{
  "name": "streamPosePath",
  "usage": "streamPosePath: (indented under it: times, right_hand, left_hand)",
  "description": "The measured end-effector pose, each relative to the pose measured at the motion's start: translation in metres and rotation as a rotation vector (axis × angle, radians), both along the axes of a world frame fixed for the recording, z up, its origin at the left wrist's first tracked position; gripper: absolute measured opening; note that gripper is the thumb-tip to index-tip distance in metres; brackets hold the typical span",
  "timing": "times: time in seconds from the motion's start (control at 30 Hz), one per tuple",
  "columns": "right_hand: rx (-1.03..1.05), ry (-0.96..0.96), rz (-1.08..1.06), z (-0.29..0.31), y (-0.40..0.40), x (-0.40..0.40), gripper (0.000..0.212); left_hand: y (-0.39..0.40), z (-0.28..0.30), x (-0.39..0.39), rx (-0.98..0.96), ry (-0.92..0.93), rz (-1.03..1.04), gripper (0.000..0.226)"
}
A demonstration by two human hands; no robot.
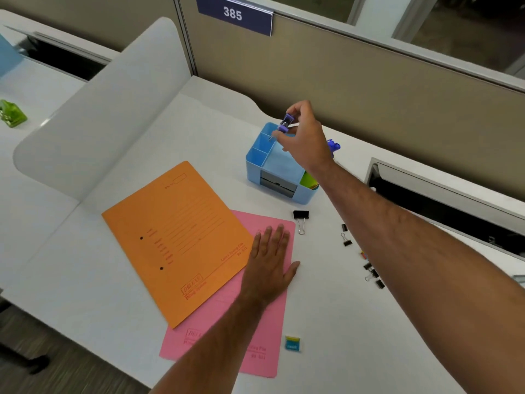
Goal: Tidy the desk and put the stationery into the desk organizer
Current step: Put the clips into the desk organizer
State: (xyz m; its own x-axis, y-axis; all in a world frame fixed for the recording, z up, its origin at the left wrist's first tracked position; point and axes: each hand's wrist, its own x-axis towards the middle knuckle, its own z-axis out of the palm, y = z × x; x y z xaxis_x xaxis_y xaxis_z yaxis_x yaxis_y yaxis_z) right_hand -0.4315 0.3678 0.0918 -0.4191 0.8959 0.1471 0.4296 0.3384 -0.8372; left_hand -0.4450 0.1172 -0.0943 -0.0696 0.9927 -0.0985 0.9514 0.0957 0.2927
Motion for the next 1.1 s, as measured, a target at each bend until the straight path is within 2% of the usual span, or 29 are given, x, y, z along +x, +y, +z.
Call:
streamPosePath:
  times: [0.37,0.63,0.9,1.1]
  right_hand:
    - [0.022,-0.168,0.01,-0.037,0.014,-0.032,0.049]
    - [-0.02,-0.271,-0.003,-0.054,0.017,-0.032,0.042]
    - [0.03,-0.261,-0.064,-0.059,0.005,-0.025,0.037]
    - [0.073,-0.172,-0.096,-0.054,-0.018,0.002,0.023]
  left_hand:
    - [0.001,-0.003,-0.001,0.006,0.003,0.008,0.08]
    - [0.0,-0.002,0.0,0.007,-0.002,0.01,0.079]
    - [0.001,0.0,0.0,0.007,-0.005,0.006,0.08]
    - [0.001,-0.001,0.001,0.003,-0.013,0.011,0.08]
